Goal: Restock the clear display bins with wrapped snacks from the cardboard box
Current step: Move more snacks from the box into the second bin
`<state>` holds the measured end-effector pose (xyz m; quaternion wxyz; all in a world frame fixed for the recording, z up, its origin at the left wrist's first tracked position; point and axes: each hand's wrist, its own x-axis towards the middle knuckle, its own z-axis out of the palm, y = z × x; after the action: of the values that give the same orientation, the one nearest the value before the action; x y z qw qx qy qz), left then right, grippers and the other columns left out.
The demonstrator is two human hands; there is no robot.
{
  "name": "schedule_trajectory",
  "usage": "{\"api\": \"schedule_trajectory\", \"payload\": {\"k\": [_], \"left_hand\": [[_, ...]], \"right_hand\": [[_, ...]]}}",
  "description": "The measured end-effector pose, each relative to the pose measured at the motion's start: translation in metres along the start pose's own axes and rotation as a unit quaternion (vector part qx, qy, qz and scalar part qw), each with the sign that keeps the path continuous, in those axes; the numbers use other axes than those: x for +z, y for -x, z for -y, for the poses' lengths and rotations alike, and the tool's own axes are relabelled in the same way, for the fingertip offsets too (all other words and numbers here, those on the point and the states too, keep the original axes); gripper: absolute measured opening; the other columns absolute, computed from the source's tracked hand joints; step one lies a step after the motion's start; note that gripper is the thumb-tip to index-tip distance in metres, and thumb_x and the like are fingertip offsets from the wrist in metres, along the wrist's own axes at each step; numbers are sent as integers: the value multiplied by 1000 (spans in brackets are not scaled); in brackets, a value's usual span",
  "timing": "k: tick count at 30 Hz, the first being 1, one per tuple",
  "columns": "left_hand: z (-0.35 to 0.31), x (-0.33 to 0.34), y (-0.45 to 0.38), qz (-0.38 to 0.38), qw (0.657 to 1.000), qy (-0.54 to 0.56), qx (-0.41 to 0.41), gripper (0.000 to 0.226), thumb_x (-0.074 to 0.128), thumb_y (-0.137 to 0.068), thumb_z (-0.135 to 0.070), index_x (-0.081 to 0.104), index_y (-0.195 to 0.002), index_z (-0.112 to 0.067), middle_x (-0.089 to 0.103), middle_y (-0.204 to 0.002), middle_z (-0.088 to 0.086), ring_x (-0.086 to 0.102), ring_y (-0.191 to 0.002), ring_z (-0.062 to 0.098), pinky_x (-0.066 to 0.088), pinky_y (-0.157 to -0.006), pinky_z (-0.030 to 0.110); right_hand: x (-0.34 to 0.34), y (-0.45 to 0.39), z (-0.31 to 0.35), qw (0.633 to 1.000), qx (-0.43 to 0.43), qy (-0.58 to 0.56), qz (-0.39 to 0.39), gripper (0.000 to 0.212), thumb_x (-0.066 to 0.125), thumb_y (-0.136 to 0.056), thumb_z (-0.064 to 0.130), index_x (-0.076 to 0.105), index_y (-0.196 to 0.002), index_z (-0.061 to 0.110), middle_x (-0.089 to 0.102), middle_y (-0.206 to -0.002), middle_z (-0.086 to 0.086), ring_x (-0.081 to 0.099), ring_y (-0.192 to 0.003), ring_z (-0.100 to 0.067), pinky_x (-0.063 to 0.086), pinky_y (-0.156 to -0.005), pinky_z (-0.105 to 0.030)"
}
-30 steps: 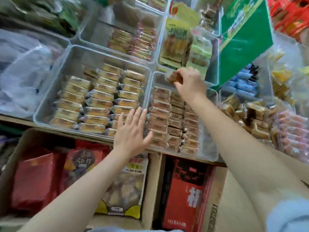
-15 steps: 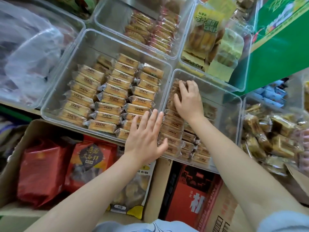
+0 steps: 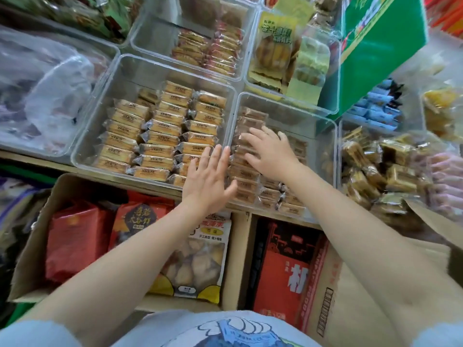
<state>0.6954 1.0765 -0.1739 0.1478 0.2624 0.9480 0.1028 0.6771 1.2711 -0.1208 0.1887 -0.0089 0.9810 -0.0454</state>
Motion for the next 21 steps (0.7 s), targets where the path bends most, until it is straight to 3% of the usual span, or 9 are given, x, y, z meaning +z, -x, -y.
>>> {"api": "schedule_trajectory", "payload": {"k": [3,6,9,12,14,17,19,21], "left_hand": [[-3,-3,7,-3,1000,6,-5,83,31,-99,-60,0,-162,-16,-3,-169,12,-8,-155,27,3,-125,47],[-46,-8,37,-13,996,79,40,77,47,-95,-56,28,-156,-12,5,-168,17,-3,-155,31,3,-125,46],[-128,-15,93,-13,963,219,158,69,44,-89,-58,51,-141,-14,25,-163,14,13,-152,30,9,-126,40],[-215,-21,160,-33,904,277,323,52,56,-89,-45,62,-128,-12,44,-151,12,31,-145,30,15,-122,29],[-267,-22,202,-21,864,270,425,43,60,-91,-40,65,-125,-14,50,-147,10,37,-142,27,21,-120,28],[-334,-12,251,-9,815,200,544,37,60,-92,-40,68,-121,-17,61,-134,6,51,-130,24,36,-114,33],[-373,3,274,11,825,119,553,41,55,-91,-46,67,-121,-20,65,-124,2,58,-118,21,47,-102,38],[-407,23,289,41,854,50,517,53,44,-89,-54,65,-124,-20,66,-119,3,62,-108,22,54,-89,37]], "right_hand": [[-14,75,-10,990,6,-130,-56,40,48,-101,35,53,-140,26,54,-141,2,49,-127,-16,38,-108,-42],[-28,165,-37,978,45,-184,-90,23,51,-101,26,71,-112,18,70,-103,1,62,-93,-15,48,-81,-32],[-31,255,-74,962,123,-204,-137,23,51,-102,23,72,-99,15,70,-86,1,62,-77,-14,51,-72,-38],[-24,335,-111,930,198,-227,-212,20,54,-100,19,73,-96,13,71,-84,0,62,-75,-11,51,-75,-33],[-19,379,-129,883,227,-297,-283,18,54,-99,16,72,-96,14,72,-83,-1,65,-75,-6,52,-73,-19],[-5,430,-158,845,240,-305,-368,18,50,-101,20,66,-94,19,67,-75,2,65,-68,-6,53,-66,-16],[14,456,-185,843,251,-314,-357,19,50,-101,20,67,-92,17,67,-75,3,65,-67,-6,53,-64,-16],[40,479,-212,855,271,-347,-275,20,51,-101,21,69,-92,17,68,-76,3,66,-67,-9,55,-65,-21]]}}
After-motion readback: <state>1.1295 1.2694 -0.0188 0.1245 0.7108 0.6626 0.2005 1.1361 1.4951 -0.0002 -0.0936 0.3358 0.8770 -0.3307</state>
